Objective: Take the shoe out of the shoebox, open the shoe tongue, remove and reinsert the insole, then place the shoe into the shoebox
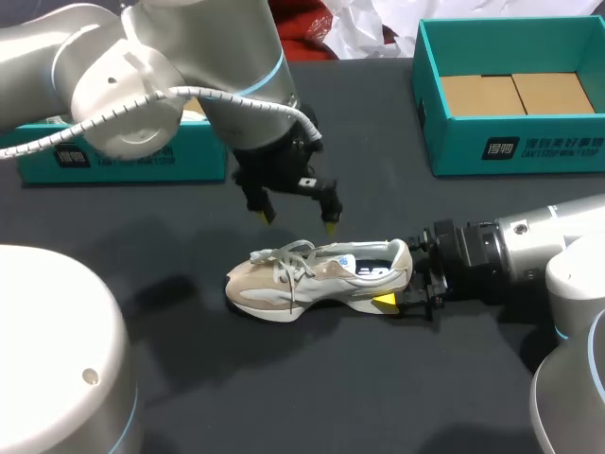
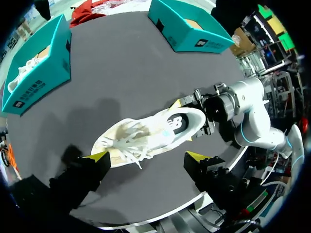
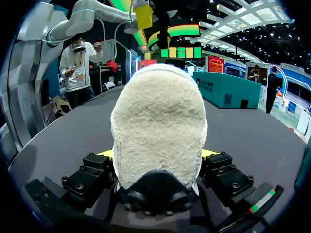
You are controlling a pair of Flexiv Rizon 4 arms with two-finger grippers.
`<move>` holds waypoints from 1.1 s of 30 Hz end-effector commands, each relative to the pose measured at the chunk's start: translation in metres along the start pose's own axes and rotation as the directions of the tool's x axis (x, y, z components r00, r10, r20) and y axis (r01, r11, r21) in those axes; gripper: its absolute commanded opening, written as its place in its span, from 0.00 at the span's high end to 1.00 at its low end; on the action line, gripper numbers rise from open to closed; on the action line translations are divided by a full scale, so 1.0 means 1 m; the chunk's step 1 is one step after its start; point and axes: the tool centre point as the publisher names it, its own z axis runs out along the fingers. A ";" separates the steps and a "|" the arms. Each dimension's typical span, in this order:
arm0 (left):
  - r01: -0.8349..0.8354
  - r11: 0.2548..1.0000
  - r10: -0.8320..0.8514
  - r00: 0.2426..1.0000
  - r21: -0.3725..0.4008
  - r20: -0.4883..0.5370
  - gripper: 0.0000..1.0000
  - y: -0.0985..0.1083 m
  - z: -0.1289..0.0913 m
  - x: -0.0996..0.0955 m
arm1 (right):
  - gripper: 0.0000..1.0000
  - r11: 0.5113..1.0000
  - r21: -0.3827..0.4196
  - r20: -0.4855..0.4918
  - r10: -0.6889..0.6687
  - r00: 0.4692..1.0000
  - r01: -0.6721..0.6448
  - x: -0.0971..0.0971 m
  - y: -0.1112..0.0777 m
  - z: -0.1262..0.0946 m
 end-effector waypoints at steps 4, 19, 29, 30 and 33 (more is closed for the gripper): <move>0.164 0.984 -0.161 0.986 -0.075 0.051 0.00 -0.014 0.008 0.007 | 1.00 1.000 0.004 0.002 0.000 1.000 0.000 -0.001 -0.001 0.004; 0.221 0.967 -0.200 0.967 -0.128 0.159 0.00 -0.008 0.039 0.023 | 1.00 1.000 0.004 0.002 0.000 1.000 0.000 -0.001 -0.001 0.004; 0.282 0.955 -0.256 0.939 -0.087 0.231 0.00 -0.008 0.039 0.026 | 1.00 1.000 0.004 0.002 0.000 1.000 0.000 -0.001 -0.001 0.004; 0.282 0.955 -0.256 0.939 -0.087 0.231 0.00 -0.008 0.039 0.026 | 1.00 1.000 0.004 0.002 0.000 1.000 0.000 -0.001 -0.001 0.004; 0.282 0.955 -0.256 0.939 -0.087 0.231 0.00 -0.008 0.039 0.026 | 1.00 1.000 0.004 0.002 0.000 1.000 0.000 -0.001 -0.001 0.004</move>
